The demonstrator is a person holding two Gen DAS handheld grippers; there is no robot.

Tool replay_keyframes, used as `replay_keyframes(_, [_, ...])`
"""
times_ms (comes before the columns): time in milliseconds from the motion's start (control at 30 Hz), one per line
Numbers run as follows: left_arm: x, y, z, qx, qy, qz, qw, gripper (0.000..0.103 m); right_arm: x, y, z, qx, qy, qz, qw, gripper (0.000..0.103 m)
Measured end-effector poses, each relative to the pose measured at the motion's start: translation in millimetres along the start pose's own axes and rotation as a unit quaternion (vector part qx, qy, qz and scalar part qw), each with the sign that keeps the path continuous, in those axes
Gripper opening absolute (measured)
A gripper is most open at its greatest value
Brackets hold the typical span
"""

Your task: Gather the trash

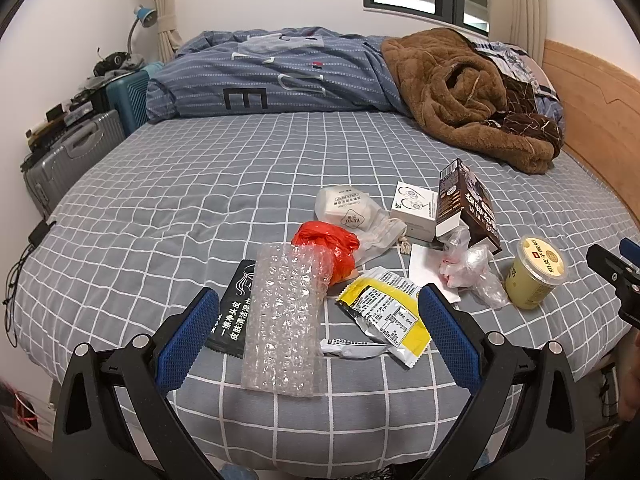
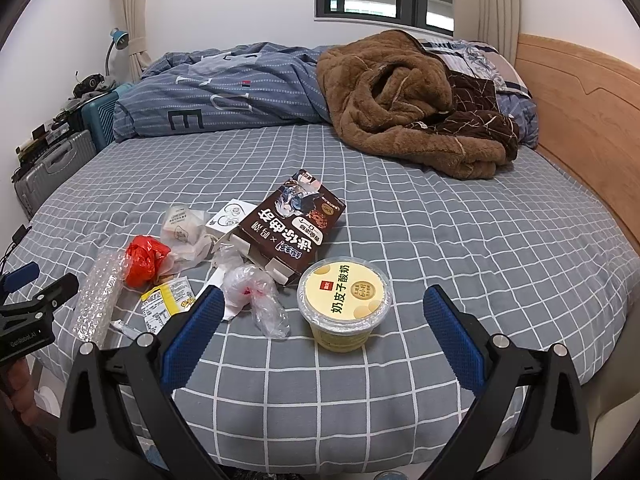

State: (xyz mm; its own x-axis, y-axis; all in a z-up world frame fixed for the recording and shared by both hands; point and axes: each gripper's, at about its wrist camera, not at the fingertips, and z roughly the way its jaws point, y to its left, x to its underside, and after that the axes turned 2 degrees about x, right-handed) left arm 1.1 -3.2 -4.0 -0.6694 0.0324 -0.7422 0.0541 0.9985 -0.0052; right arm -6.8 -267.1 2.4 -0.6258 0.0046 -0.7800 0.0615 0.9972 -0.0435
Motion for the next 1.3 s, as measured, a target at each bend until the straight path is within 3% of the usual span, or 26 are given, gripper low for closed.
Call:
replay_keyframes(900, [2.9,0.9,4.8,-0.006,0.011,0.003,0.9999,0.097,-0.5,-3.6,4.6,0.001,0.006,0.002,1.000,0.096])
replay_keyframes(1300, [0.8,17.2,56.2,-0.018,0.059,-0.006,0.9981,0.097,-5.2,-16.2,62.9,0.004,0.050,0.007,0.999,0.096])
